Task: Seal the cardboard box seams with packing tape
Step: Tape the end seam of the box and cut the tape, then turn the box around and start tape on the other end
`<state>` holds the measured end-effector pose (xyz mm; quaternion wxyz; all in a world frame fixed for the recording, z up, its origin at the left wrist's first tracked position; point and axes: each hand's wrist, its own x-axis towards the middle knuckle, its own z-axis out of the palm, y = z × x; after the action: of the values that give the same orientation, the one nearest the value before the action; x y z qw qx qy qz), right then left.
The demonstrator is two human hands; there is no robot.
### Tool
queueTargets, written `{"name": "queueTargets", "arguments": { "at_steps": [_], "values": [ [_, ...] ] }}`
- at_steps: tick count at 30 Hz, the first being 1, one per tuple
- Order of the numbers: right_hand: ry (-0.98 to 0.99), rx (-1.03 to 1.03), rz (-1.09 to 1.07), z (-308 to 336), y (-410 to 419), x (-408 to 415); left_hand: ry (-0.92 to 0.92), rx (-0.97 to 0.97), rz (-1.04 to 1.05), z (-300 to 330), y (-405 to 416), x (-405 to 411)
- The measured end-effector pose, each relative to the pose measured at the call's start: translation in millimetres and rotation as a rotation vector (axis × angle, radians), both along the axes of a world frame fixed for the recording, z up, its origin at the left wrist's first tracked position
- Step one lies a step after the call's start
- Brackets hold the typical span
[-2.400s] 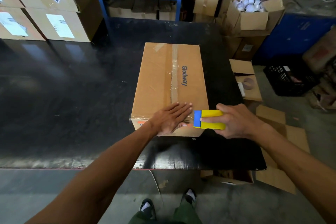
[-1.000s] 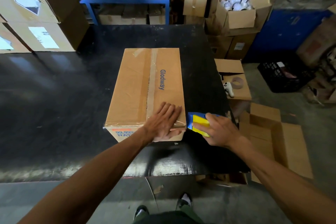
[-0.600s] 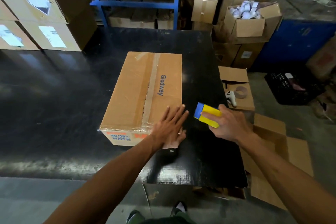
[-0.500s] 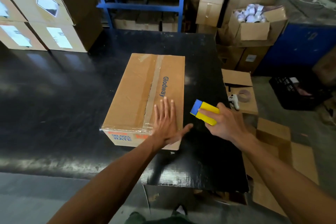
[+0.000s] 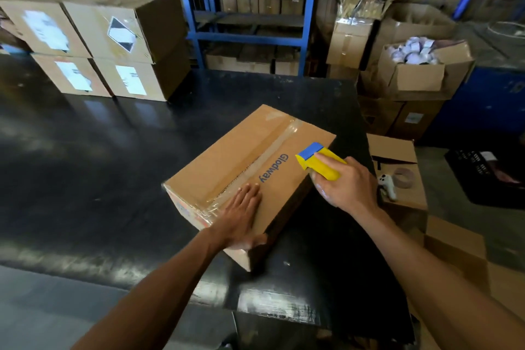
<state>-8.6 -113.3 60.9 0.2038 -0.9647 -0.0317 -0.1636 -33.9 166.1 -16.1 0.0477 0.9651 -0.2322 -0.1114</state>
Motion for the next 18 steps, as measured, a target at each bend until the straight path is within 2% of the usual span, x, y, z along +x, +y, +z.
{"name": "queueTargets", "arguments": {
  "at_steps": [2, 5, 7, 10, 15, 18],
  "values": [
    [0.015, 0.066, -0.016, 3.7, 10.8, 6.5, -0.009, 0.004, 0.014, 2.6, 10.5, 6.6],
    [0.053, 0.163, -0.029, 9.1, 29.9, 14.5, 0.08, -0.002, 0.302, 1.9, -12.5, 12.1],
    [0.063, 0.207, -0.021, 11.7, 39.7, 18.1, 0.103, 0.023, 0.368, -4.8, -25.5, 15.3],
    [0.068, 0.222, -0.012, 12.0, 46.6, 23.8, 0.105, 0.026, 0.272, -3.8, -5.6, 19.0],
    [0.092, 0.373, -0.105, 13.9, 56.4, 30.7, 0.149, 0.177, -0.036, 18.8, 98.8, 47.1],
    [0.124, 0.445, -0.169, 14.0, 59.7, 36.3, 0.204, 0.28, -0.046, 27.2, 116.9, 66.0]
  ]
}}
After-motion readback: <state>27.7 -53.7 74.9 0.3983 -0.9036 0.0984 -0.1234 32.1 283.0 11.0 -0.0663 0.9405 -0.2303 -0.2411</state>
